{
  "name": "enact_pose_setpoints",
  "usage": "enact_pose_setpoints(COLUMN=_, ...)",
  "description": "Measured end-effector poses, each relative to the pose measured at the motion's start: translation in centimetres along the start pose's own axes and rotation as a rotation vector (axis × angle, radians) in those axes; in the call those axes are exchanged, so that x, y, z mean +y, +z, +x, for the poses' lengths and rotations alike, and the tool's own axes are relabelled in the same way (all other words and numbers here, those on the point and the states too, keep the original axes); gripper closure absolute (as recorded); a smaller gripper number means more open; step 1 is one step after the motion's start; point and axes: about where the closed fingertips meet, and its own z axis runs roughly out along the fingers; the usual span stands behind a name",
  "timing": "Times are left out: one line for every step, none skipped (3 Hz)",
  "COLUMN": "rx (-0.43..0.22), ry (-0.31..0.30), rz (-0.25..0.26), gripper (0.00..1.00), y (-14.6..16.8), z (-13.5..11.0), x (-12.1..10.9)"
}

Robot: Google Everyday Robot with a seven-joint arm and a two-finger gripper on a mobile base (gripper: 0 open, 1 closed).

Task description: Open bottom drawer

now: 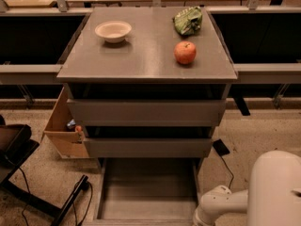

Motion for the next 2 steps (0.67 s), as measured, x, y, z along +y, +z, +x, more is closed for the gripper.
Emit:
enact_pose_setpoints(rx=-0.016, ry=0.075, rz=-0.036, gripper=1.00, y=-0.66, z=1.20, x=2.05)
enact_pose_setpoints(rx=-0.016, ry=0.075, rz=-0.036, gripper=1.00, y=-0.68, z=1.06, x=1.86)
